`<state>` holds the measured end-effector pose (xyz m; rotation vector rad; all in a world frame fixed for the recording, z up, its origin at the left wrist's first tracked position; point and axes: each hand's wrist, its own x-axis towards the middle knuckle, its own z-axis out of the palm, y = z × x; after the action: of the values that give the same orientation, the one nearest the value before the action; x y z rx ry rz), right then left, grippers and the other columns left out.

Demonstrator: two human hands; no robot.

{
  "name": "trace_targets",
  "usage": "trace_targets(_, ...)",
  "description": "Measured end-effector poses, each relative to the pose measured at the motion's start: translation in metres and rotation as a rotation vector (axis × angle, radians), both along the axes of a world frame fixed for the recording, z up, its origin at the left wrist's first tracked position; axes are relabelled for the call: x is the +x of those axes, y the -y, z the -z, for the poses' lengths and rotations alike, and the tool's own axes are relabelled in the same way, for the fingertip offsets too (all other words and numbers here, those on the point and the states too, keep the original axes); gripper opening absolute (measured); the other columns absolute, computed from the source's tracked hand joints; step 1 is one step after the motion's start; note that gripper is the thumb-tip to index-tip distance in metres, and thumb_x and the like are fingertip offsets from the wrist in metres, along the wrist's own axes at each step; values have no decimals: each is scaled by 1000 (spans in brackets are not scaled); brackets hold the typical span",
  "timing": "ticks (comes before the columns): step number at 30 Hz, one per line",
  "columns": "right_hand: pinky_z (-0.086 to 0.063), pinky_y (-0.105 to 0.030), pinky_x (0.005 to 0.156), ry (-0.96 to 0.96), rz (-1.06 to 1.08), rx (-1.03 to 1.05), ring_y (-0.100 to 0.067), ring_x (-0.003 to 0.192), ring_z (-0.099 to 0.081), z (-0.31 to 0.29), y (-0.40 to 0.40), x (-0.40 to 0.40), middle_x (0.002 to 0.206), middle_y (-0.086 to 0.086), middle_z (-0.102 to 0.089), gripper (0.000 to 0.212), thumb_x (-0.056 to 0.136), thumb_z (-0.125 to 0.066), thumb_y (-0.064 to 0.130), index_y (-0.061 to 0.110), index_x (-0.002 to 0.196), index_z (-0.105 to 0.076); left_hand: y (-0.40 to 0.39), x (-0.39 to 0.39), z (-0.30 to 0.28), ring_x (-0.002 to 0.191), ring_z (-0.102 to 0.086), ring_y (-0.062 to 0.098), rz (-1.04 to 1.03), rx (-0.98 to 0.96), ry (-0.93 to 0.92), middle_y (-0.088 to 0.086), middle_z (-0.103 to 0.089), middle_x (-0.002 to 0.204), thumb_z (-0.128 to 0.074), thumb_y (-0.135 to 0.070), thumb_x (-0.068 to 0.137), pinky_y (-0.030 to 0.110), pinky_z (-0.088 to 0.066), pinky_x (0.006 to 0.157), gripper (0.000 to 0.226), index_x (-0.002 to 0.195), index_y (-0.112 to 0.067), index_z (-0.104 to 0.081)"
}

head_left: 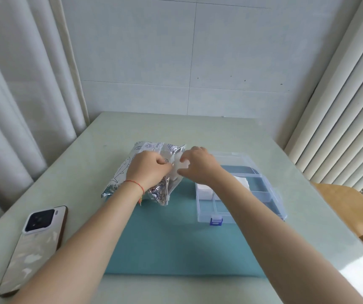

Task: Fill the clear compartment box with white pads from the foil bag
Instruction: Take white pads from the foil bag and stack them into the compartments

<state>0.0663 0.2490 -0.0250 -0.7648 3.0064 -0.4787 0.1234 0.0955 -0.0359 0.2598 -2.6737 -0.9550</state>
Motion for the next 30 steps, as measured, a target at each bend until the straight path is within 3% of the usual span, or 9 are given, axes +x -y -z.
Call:
trace_targets(4, -38, -40, 93, 16, 24, 73, -30, 117, -43, 7, 12, -2, 121, -10, -47, 60, 78, -72, 46, 22, 128, -48, 2, 1, 9, 54, -49, 12, -19, 218, -59, -7, -57, 54, -67, -21, 78, 24, -41, 57, 17, 65, -10, -67)
trace_targets(11, -37, -41, 93, 56, 38, 116, -30, 119, -43, 12, 17, -8, 122, -9, -51, 82, 70, -78, 47, 34, 138, -34, 4, 1, 16, 54, -56, 17, -19, 408, -126, -11, -56, 50, -66, -18, 79, 25, -44, 58, 14, 65, -15, -67)
trace_targets(13, -36, -40, 92, 70, 47, 120, -30, 118, -45, 11, 18, -10, 120, -8, -54, 78, 70, -78, 47, 31, 136, -38, 4, 1, 16, 54, -56, 17, -15, 413, -125, -10, -56, 50, -66, -18, 79, 25, -44, 58, 14, 65, -14, -67)
trace_targets(17, -34, -36, 85, 82, 33, 112, -28, 112, -52, 10, 21, -10, 115, -5, -61, 51, 79, -72, 41, 20, 120, -50, 6, 1, 17, 55, -57, 18, -22, 400, -134, -9, -57, 52, -65, -19, 79, 26, -45, 59, 15, 66, -14, -68)
trace_targets(20, -40, -35, 86, 112, 32, 25, -28, 108, -54, 5, 19, -8, 112, -7, -62, 38, 86, -66, 33, 15, 119, -57, 6, 0, 16, 55, -58, 19, -25, 391, -133, -9, -57, 51, -65, -20, 79, 28, -46, 59, 15, 64, -16, -67)
trace_targets(22, -41, -29, 72, 159, 26, -98, -28, 93, -56, 0, 16, -5, 93, -6, -61, 22, 87, -62, 26, 13, 105, -62, 6, -1, 16, 57, -60, 20, -30, 386, -127, -7, -58, 53, -65, -21, 79, 29, -48, 59, 15, 64, -17, -67)
trace_targets(24, -36, -25, 57, 211, 36, -228, -24, 78, -51, -3, 14, -6, 77, 2, -54, 3, 87, -63, 22, 21, 86, -60, 7, 0, 16, 58, -61, 21, -42, 392, -121, -7, -58, 54, -66, -22, 79, 30, -49, 60, 15, 65, -17, -67)
trace_targets(30, -42, -25, 58, 299, 124, -444, -21, 74, -55, -1, 10, -7, 90, -4, -60, 31, 82, -69, 17, 19, 112, -63, 6, -1, 14, 63, -64, 24, -69, 398, -129, -8, -58, 53, -66, -22, 79, 31, -49, 63, 15, 65, -18, -66)
